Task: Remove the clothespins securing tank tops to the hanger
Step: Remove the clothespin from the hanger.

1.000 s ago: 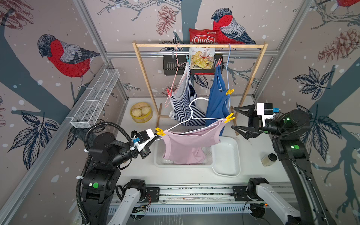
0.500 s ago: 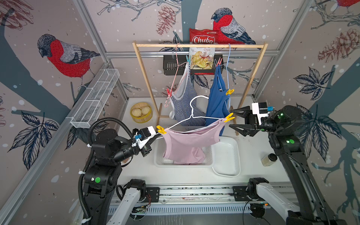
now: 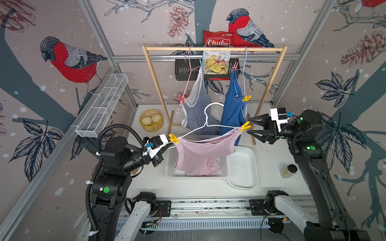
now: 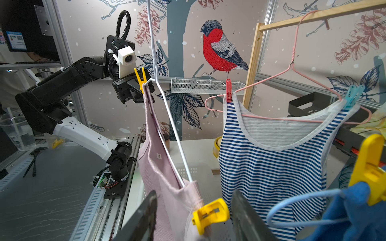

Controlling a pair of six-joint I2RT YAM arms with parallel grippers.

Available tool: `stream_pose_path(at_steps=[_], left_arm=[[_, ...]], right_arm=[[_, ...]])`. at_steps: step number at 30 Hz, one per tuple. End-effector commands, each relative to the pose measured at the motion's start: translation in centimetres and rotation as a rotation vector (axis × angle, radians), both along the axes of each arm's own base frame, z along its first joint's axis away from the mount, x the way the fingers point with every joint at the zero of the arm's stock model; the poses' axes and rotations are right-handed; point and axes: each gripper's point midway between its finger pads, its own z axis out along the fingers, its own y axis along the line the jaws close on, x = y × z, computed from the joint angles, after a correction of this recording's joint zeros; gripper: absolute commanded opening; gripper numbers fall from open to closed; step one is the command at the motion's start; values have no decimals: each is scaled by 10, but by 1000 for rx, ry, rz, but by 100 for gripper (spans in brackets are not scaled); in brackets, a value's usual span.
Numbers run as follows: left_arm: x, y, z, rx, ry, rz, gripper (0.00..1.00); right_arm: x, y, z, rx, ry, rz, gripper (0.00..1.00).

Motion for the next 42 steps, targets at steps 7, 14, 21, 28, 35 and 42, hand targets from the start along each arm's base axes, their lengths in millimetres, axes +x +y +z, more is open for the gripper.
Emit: stream_pose_path(at_steps=[7,14,21,28,35,42], left_arm=[[-6,-5,18,-13,-86,-55,0],[-3,-5,17,-16,-83,-51,0],[1,-4,19,-21,-74,-34,0],[3,-5,12,-22,-67,-36,0],[8,-4,2,-31,-57,-21,0],[8,-1,2,-56,-78,6,0]], right_arm=[[-6,2,1,-3,-24,57,48],[-6,6,0,-4,-23,77,17],[1,9,-3,-6,-10,68,0],[6,8,5,2,-30,30,0],[10,8,31,80,-74,-65,0],[3,11,44,148,-88,-118,0]])
